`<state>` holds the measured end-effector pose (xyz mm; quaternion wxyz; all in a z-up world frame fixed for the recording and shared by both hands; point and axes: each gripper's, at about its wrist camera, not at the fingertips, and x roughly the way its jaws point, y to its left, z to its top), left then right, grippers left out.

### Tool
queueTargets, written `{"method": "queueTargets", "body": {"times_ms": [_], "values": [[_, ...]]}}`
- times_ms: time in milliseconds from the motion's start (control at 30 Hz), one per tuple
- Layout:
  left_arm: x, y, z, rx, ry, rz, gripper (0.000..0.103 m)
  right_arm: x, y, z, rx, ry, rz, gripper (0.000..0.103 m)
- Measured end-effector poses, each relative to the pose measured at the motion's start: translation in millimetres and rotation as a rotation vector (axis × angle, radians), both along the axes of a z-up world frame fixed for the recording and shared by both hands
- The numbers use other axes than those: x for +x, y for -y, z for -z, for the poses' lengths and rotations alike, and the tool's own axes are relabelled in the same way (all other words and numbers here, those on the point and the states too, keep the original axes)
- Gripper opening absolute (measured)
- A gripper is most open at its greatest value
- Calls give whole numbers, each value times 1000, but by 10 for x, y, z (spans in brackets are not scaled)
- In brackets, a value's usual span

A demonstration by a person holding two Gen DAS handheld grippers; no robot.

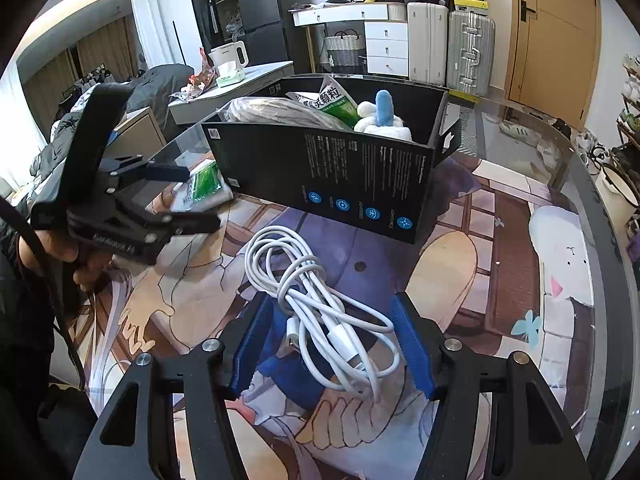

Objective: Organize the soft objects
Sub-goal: 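Lift the cable with the right tool while the left tool approaches the green-labelled packet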

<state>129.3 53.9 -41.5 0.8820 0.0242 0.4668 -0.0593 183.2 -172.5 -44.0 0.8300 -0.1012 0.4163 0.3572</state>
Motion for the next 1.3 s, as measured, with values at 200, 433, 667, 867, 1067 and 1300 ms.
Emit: {"method": "queueTargets", "body": {"times_ms": [200, 433, 667, 867, 1067, 1300], "values": [[10, -83, -35, 13, 13, -19, 103, 15, -4, 12, 1, -4, 0, 64], [147, -196, 2, 10, -1, -19, 103, 24, -11, 30, -3, -10, 0, 64], [169, -147, -2, -1, 0, 25, 103, 38, -39, 39, -8, -16, -13, 64], [69, -61, -26, -6, 16, 61, 94, 88, -88, 64, -7, -26, -29, 64], [-26, -51, -47, -9, 32, 61, 83, 58, -171, 69, -15, -16, -63, 64], [-129, -73, -68, -32, 34, 58, 81, 0, -290, 65, -39, 2, -110, 64]]}}
